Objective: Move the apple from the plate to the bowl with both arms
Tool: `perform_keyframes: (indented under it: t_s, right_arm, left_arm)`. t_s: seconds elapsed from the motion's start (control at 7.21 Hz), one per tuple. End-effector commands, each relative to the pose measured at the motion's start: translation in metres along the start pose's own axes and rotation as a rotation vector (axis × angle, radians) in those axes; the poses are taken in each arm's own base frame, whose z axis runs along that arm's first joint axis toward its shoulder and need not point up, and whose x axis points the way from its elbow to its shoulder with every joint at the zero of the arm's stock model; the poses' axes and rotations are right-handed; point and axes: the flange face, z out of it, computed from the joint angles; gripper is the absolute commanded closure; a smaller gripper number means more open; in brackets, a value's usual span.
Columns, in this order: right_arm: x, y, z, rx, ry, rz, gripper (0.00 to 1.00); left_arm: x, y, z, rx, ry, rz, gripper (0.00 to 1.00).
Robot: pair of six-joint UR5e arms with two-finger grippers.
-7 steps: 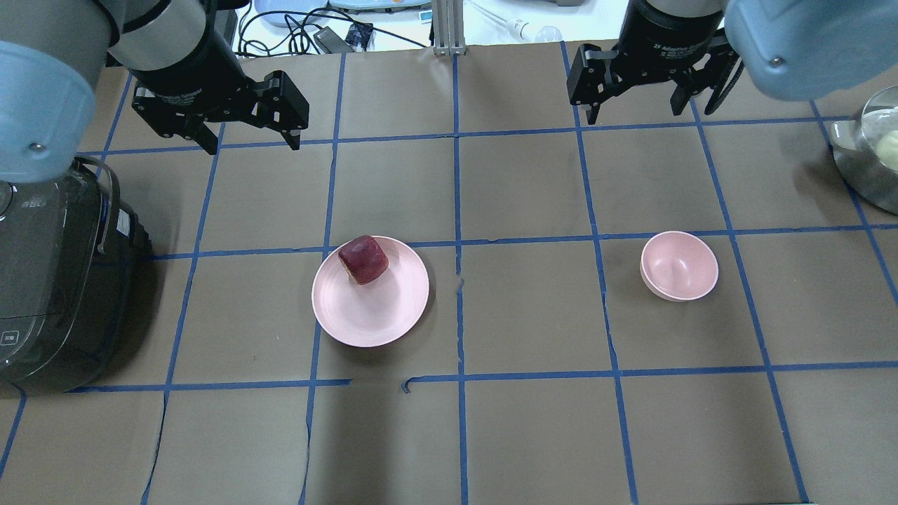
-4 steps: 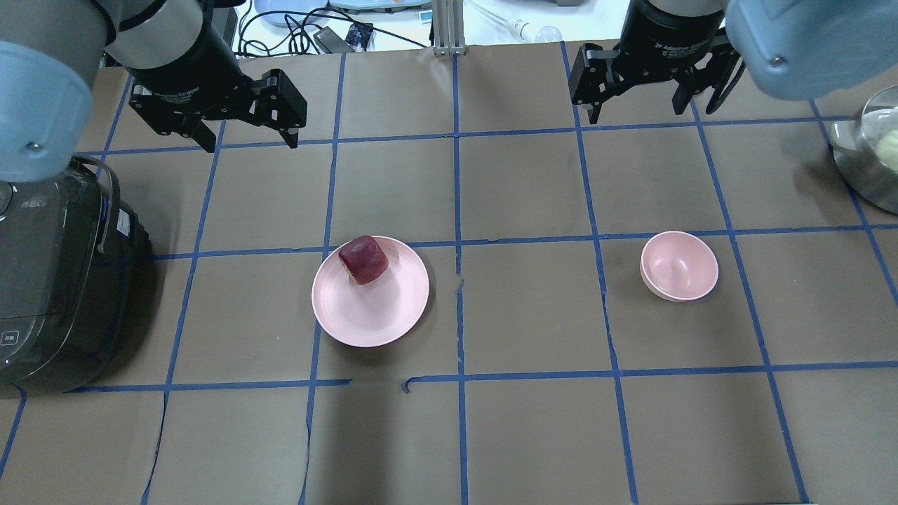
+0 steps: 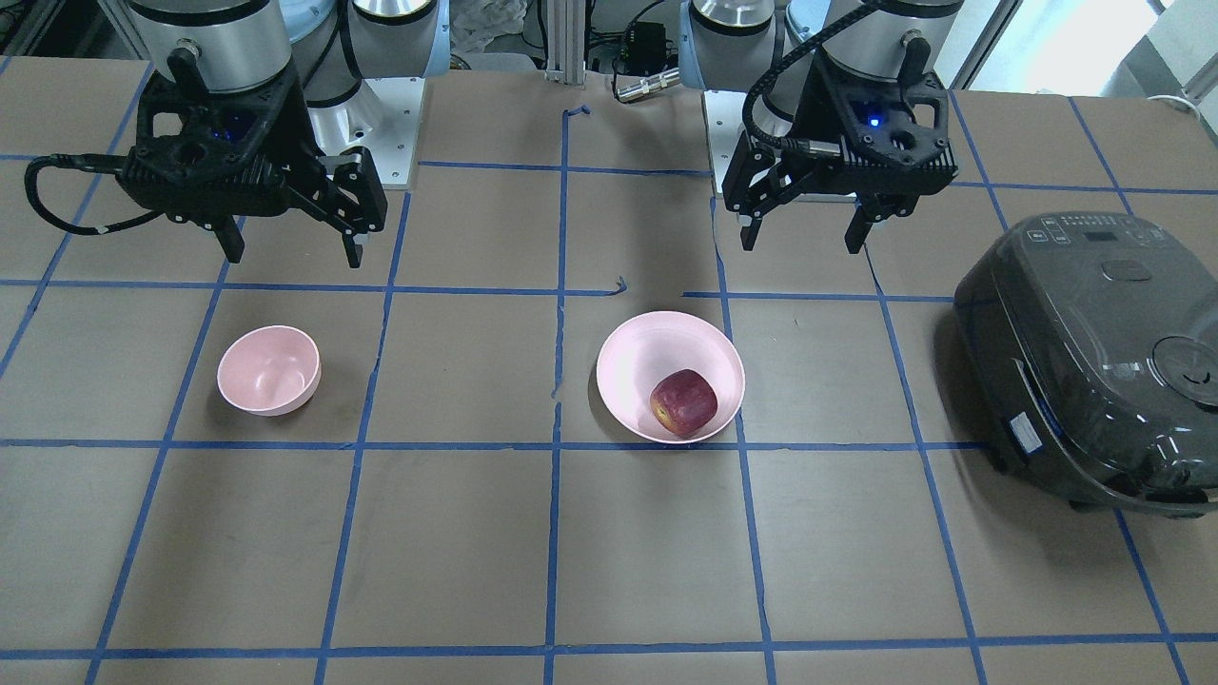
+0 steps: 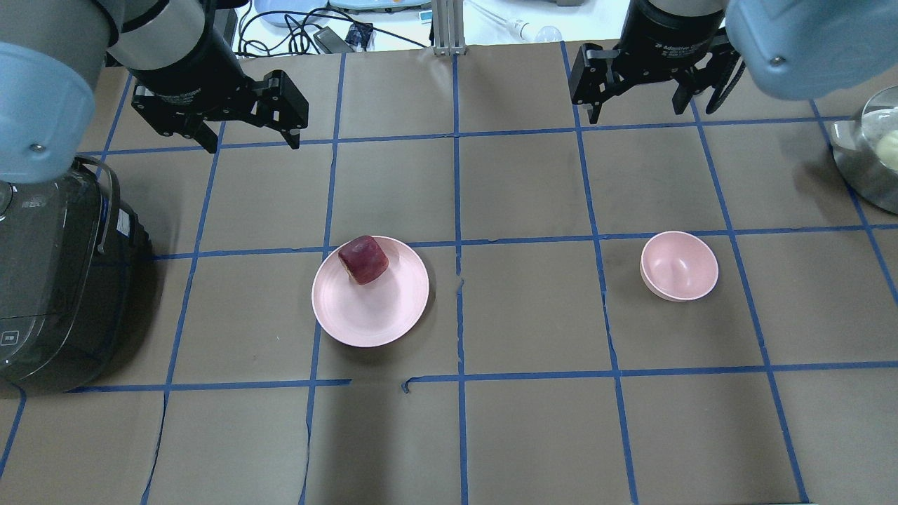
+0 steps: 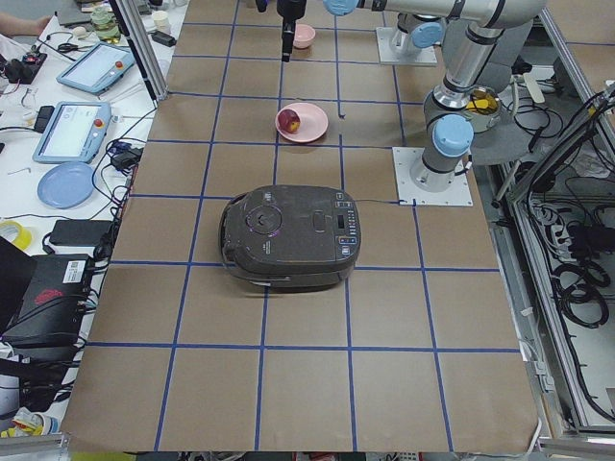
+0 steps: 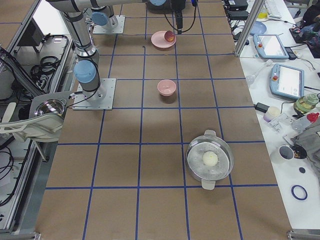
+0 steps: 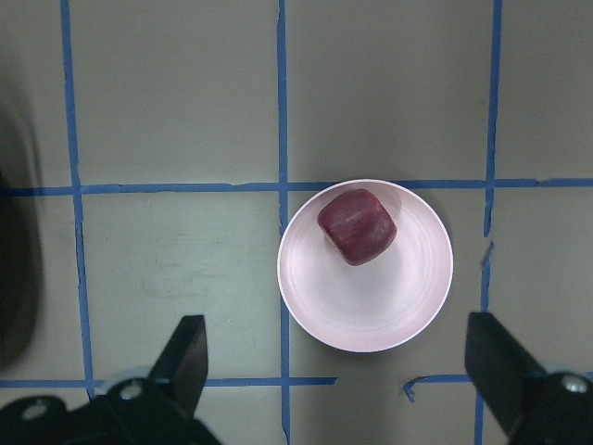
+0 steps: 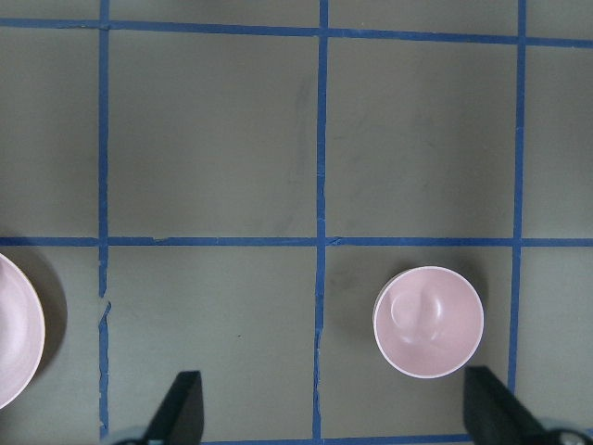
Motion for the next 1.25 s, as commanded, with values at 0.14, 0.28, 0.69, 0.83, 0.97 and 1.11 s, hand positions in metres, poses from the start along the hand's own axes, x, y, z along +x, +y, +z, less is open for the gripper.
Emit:
perform_keyframes:
  t_s: [0.14,0.28,0.69,0.83,0.97,1.11]
  right_arm:
    - [0.016,-0.006,0.002,-0.003,0.006,-0.011,0.0]
    - [0.058,-0.015,0.007,-0.013,0.015,-0.024,0.0]
    - [0.149,-0.021,0.05,-0.107,0.002,-0.026,0.0]
    - [0.177,-0.011,0.084,-0.159,-0.022,-0.013,0.0]
    - [0.199,-0.004,0.113,-0.152,-0.058,-0.001,0.0]
    - [0.205,0.008,0.151,-0.162,-0.065,0.005,0.0]
  left_arm:
    - [0.0,0.001,0.074,-0.018,-0.002,-0.076,0.0]
    - [-0.001,-0.003,0.117,0.04,0.006,-0.093,0.0]
    - [0.004,0.001,0.22,-0.034,0.035,-0.387,0.0]
    - [0.006,-0.001,0.238,-0.067,0.029,-0.493,0.0]
    - [0.012,-0.002,0.255,-0.118,0.072,-0.589,0.0]
    - [0.019,-0.002,0.27,-0.149,0.077,-0.651,0.0]
